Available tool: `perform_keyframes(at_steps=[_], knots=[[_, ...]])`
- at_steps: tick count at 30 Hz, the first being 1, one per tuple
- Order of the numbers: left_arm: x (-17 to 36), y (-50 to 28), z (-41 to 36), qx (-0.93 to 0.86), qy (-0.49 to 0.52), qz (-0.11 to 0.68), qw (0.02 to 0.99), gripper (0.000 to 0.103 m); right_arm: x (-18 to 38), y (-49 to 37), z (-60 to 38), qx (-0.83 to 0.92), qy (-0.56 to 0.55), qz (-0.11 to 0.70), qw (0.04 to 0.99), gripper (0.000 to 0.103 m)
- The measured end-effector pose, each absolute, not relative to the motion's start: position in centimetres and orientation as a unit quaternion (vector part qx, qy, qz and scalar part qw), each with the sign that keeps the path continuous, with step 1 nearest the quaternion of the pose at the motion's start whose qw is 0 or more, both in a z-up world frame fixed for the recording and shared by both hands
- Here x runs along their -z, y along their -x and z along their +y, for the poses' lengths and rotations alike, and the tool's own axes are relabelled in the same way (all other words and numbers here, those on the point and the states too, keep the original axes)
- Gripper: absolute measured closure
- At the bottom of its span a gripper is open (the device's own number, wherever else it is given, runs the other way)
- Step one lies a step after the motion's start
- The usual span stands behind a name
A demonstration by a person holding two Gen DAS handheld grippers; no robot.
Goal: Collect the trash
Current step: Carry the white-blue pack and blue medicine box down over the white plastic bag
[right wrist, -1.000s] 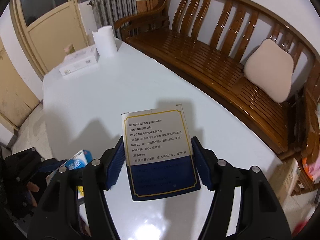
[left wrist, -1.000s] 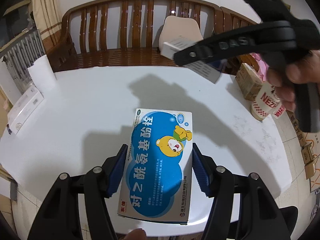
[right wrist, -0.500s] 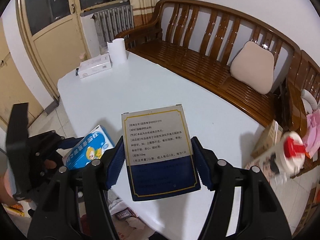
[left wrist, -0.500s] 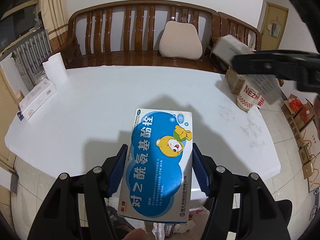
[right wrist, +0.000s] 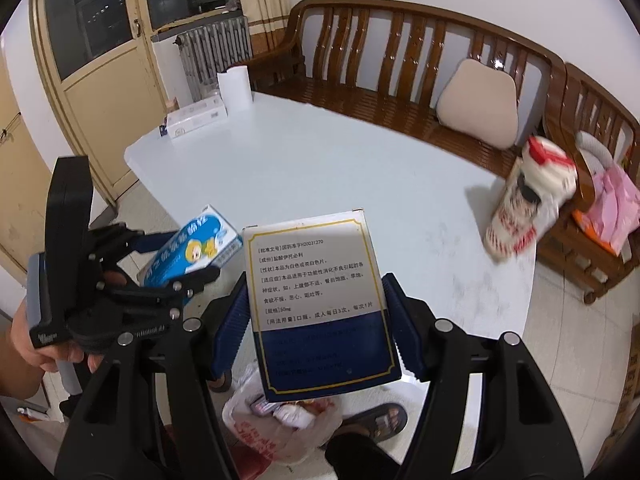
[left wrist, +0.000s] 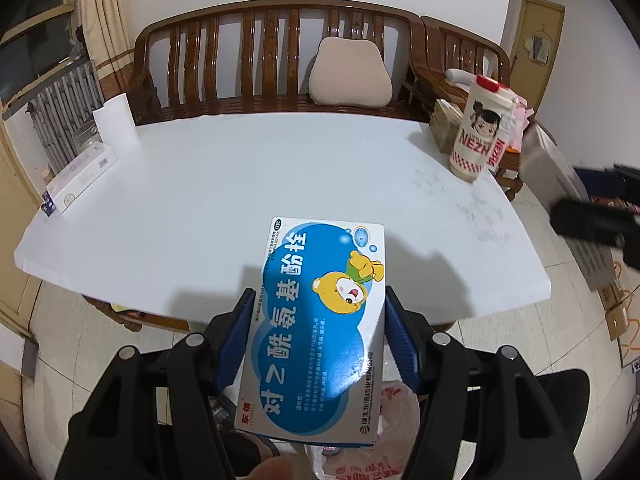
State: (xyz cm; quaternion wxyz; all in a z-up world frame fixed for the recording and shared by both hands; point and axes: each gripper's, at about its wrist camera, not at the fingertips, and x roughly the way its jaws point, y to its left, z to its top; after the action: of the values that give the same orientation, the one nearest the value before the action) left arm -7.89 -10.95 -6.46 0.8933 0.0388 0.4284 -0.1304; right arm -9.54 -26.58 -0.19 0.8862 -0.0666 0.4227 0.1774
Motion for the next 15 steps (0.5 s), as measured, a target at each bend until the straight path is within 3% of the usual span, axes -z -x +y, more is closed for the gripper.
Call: perform_keyframes(at_steps=[15], knots=[[15.4,13.8,-11.1,0.137,-0.048,0.483,0.863,0.043,11.1,18.2,-24.3,-0.175,0.069,0.484,0.855,0.041]])
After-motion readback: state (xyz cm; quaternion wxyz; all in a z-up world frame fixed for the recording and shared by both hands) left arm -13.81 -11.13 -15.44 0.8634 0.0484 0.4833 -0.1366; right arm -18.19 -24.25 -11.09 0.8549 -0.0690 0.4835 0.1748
